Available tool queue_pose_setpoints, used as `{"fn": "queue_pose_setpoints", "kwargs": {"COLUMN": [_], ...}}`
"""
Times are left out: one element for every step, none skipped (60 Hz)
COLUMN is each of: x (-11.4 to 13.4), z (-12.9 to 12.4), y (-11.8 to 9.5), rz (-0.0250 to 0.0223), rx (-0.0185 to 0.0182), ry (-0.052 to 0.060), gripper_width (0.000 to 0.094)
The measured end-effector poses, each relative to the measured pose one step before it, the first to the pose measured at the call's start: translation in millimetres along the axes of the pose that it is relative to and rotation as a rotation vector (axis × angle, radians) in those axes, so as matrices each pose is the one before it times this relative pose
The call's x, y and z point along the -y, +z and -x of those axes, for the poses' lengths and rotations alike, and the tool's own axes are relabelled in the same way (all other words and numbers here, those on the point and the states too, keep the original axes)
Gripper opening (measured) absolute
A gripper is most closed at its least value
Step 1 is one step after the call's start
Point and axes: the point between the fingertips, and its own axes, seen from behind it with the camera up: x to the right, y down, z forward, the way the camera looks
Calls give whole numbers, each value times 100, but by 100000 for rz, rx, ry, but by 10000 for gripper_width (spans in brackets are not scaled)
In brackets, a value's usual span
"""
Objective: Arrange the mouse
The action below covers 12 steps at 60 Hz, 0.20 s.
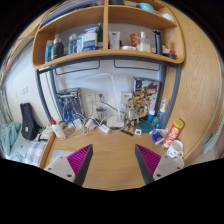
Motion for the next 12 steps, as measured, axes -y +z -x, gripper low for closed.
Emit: {"fn": "queue_pose_setpoints", "kwargs": {"x": [-114, -189, -61, -152, -131, -133, -89, -124, -117, -235, -143, -143], "z": [-363, -382, -399, -364, -342, -285, -296, -288, -273, -209, -214, -195], "y": [-153, -18, -75, -32, -49, -43, -37, -45, -21, -28, 1, -11], "rz": [44, -93, 330, 316, 292, 99, 53, 35, 131, 8, 231, 233], "rx": [-240, -188, 3, -11, -62, 10, 0, -99, -143, -99, 64, 74], "ry": [-19, 20, 17, -10, -32, -96, -95, -193, -146, -39, -88, -119], "gripper_width": [849, 848, 848, 849, 844, 845, 846, 845, 847, 846, 848, 847]}}
